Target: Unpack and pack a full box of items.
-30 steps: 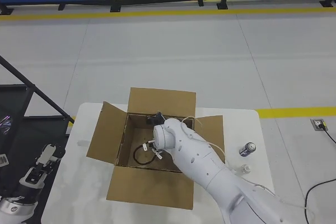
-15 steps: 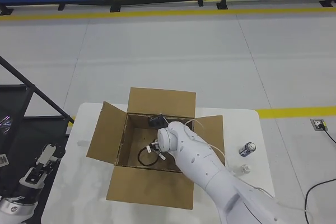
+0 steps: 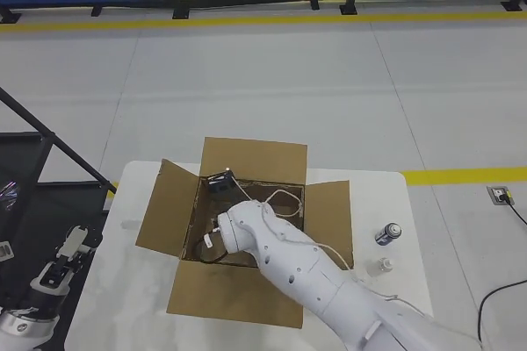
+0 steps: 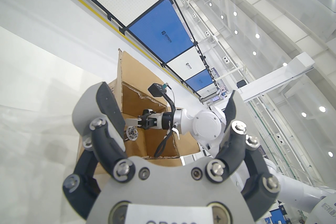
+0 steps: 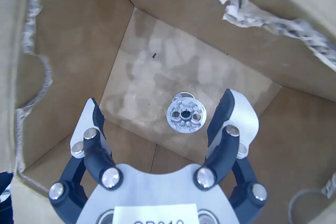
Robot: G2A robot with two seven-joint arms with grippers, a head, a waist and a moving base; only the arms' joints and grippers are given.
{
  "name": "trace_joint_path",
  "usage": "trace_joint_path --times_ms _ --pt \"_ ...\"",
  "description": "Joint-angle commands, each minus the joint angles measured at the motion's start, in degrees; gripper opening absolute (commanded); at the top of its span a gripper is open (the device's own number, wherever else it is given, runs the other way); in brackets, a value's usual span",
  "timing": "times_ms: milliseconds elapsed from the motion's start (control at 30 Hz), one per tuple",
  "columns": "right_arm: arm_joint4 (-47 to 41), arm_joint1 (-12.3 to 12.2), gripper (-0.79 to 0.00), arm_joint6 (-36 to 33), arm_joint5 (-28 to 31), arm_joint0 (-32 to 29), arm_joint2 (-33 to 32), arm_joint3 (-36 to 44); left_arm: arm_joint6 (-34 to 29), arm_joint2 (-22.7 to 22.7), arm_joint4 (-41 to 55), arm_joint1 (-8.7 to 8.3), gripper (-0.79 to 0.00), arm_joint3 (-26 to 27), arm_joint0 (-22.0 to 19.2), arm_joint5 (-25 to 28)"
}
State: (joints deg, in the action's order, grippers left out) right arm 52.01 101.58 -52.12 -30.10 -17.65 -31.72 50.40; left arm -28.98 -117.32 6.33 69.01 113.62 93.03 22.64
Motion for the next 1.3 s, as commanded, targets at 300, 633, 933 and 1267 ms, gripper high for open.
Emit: trace_joint_path --times_ms 300,633,933,1267 --pt "40.8 -13.2 0.000 -15.6 -6.5 -33.0 -19.3 55.1 0.0 0.0 0.0 0.00 0.000 0.0 0.0 0.0" --pt "46.7 -14.2 0.000 -13.0 -9.0 -62.4 -44.6 79.6 0.0 0.0 0.0 0.00 0.000 0.0 0.0 0.0" --pt "27.2 -13.3 0.000 -18.5 -3.0 -58.7 -62.3 68.1 0.0 0.0 0.0 0.00 0.000 0.0 0.0 0.0" --pt "16.9 -14.3 0.000 -16.3 6.6 -54.2 -67.3 57.0 0.0 0.0 0.0 0.00 0.000 0.0 0.0 0.0"
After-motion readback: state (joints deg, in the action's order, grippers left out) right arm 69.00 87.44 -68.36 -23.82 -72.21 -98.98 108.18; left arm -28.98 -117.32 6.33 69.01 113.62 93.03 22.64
